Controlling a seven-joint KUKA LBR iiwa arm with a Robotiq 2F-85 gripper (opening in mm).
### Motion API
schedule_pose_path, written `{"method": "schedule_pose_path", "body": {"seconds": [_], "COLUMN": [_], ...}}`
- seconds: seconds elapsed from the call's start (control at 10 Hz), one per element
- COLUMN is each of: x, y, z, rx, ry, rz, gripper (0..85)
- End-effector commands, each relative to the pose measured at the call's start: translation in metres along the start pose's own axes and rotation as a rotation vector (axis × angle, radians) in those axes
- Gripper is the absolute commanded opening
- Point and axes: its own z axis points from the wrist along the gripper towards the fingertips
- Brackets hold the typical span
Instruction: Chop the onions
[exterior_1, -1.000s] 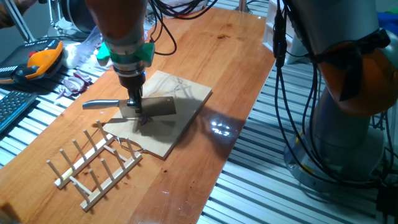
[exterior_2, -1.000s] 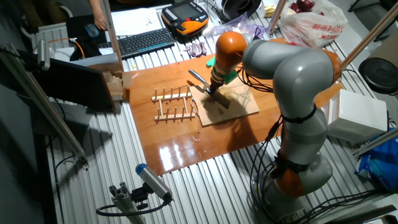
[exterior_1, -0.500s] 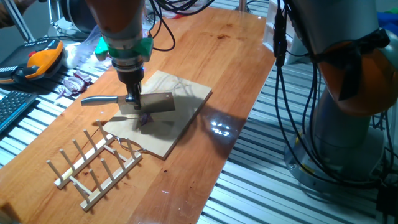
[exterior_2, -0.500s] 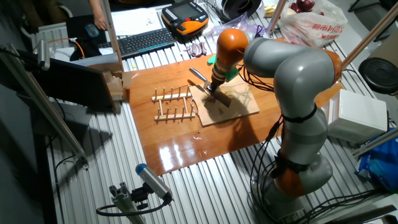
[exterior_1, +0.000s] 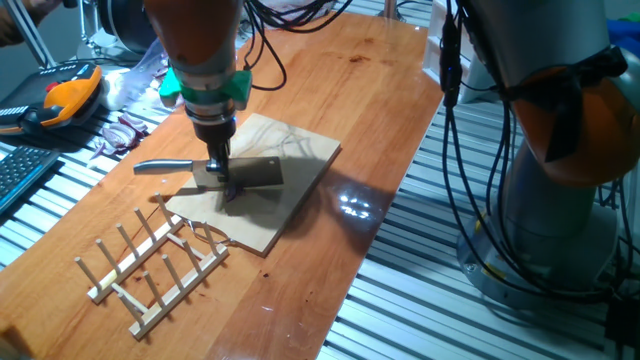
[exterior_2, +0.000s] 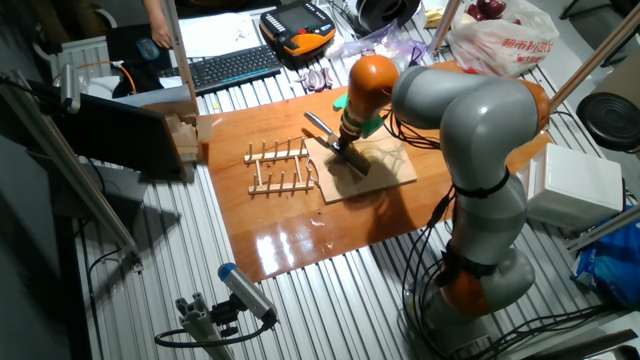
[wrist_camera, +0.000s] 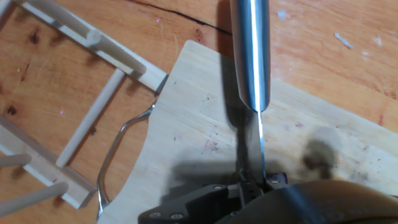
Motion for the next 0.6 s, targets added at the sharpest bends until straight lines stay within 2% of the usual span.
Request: {"method": "schedule_pose_path", "body": {"seconds": [0.0, 0.1, 0.3, 0.5], "x": [0.002, 0.000, -0.005, -0.007], "y": [0.001, 0.001, -0.001, -0.006], "z": [0.006, 0.005, -0.010, -0.021], "rx": [-0.001, -0.004, -0.019, -0.015], "ry": [-0.005, -0.005, 0.025, 0.036], "rz": [0.000, 0.001, 0.000, 0.000], "gripper": [0.0, 0.0, 0.0, 0.0]}}
